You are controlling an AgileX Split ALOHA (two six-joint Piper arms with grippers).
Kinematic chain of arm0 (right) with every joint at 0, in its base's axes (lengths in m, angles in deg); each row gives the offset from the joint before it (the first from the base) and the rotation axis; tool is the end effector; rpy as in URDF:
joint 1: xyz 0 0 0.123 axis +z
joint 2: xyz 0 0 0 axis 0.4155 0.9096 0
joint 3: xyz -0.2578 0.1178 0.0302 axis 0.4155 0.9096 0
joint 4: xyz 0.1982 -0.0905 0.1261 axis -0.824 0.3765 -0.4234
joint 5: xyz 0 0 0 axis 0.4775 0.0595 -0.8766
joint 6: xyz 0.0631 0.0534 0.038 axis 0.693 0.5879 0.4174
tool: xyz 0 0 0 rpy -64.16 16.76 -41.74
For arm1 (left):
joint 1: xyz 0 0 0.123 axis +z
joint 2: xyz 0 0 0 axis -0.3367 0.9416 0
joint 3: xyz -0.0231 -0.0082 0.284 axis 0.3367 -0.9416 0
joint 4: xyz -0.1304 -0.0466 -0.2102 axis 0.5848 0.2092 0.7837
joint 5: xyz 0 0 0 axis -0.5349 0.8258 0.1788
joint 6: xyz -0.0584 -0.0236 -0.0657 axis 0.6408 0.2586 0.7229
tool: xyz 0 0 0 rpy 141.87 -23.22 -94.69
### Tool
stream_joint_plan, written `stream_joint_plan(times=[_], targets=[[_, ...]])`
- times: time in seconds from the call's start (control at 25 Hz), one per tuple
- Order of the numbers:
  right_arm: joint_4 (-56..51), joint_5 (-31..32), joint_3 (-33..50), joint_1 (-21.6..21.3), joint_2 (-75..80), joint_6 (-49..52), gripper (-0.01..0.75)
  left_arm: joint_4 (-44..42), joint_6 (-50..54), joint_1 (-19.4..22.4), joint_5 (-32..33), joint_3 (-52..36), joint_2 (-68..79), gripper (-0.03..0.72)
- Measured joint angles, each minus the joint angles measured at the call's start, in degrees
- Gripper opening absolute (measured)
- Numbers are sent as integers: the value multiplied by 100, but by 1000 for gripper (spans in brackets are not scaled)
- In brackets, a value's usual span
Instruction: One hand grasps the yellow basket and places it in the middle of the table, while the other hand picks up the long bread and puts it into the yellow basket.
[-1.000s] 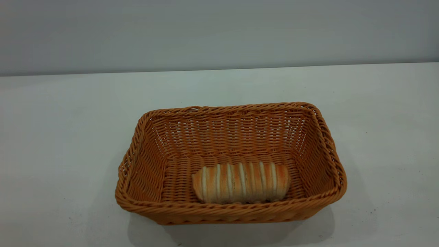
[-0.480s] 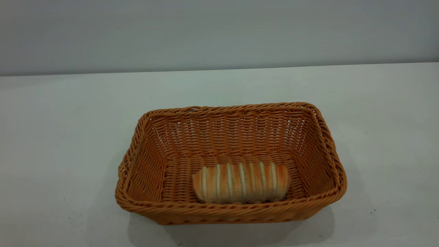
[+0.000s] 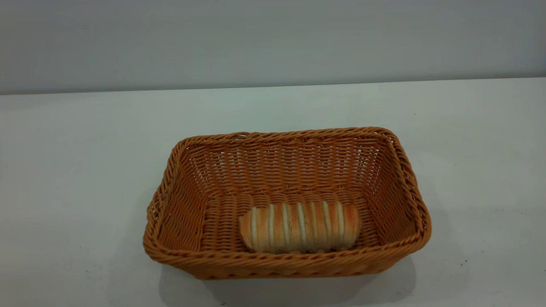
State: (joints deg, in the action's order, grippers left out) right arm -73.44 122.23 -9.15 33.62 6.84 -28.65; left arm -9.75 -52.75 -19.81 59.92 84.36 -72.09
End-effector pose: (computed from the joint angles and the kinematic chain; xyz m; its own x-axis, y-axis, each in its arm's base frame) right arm 0.0081 -0.0014 0.2672 -0.5974 -0.0198 -0.8017 -0.0892 0.9951 0.0419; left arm 0.0051 -0.0100 0.2695 -0.5813 0.1675 -0.7962 0.1902 0.9794 0.0671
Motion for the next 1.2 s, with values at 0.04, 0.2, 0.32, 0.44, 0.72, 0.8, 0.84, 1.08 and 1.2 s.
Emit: stream_joint_plan(times=[0.04, 0.2, 0.32, 0.44, 0.72, 0.8, 0.84, 1.08, 1.2], targets=[[0, 0, 0, -207, 0, 0, 544, 0, 0, 0, 0, 0, -102, 550], [0, 0, 0, -794, 0, 0, 544, 5, 0, 0, 5, 0, -503, 550], [-2, 0, 0, -933, 0, 0, 544, 5, 0, 0, 5, 0, -628, 550], [-7, 0, 0, -934, 0, 0, 544, 5, 0, 0, 5, 0, -635, 550], [-13, 0, 0, -897, 0, 0, 544, 5, 0, 0, 5, 0, -635, 550], [-13, 0, 0, -897, 0, 0, 544, 5, 0, 0, 5, 0, -635, 550], [-13, 0, 0, -897, 0, 0, 544, 5, 0, 0, 5, 0, -635, 550], [-13, 0, 0, -702, 0, 0, 544, 5, 0, 0, 5, 0, -635, 550], [-13, 0, 0, -549, 0, 0, 544, 5, 0, 0, 5, 0, -635, 550]])
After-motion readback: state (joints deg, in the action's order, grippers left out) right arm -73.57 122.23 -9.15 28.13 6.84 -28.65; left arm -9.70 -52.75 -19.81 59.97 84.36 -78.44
